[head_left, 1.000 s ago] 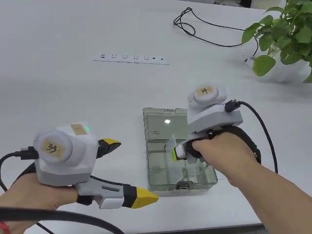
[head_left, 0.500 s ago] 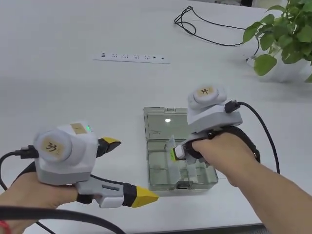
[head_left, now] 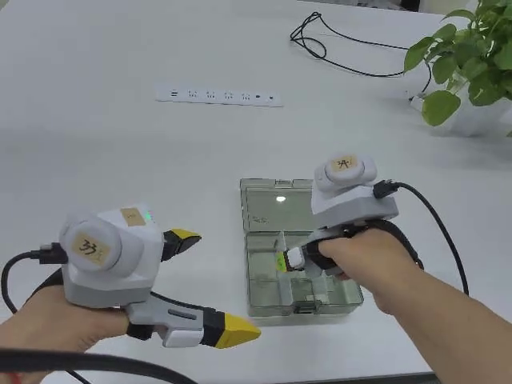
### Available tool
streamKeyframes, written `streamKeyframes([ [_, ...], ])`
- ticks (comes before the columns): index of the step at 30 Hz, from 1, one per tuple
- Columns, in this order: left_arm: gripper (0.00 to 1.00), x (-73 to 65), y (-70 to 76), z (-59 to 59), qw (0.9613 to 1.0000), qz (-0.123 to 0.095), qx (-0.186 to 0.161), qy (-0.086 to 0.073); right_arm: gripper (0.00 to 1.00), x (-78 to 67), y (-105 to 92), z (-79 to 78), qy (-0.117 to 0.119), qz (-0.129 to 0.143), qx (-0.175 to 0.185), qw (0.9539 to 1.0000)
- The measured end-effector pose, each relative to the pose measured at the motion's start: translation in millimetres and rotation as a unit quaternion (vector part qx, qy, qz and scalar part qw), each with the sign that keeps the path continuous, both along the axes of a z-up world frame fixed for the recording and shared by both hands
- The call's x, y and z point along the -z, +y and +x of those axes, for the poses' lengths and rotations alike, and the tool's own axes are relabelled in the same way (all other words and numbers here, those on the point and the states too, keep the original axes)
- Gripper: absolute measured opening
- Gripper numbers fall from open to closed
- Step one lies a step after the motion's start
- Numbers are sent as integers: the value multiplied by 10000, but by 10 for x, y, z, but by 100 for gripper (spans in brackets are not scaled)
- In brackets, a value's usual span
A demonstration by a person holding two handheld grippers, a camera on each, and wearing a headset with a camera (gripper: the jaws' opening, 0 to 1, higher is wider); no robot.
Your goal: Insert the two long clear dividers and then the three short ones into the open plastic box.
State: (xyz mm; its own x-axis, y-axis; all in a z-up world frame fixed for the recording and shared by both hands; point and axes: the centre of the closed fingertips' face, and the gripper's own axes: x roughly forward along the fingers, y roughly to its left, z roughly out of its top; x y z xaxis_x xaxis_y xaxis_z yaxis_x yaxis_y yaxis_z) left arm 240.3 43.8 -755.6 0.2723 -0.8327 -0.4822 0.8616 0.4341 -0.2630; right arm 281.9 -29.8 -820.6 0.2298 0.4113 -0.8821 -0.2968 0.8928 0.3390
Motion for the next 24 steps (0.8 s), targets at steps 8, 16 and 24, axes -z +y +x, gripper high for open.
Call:
streamKeyframes([
  [8,100,-6,-11,9,10000,-36,30,-54,11,53,3,-10,29,151,21,9999],
  [16,100,-4,-17,12,10000,-20,17,-52,12,66,13,-5,56,382,165,9991],
  [24,100,-65,-4,10,9999,-7,-49,-98,12,35,24,-16,-16,584,159,9982],
])
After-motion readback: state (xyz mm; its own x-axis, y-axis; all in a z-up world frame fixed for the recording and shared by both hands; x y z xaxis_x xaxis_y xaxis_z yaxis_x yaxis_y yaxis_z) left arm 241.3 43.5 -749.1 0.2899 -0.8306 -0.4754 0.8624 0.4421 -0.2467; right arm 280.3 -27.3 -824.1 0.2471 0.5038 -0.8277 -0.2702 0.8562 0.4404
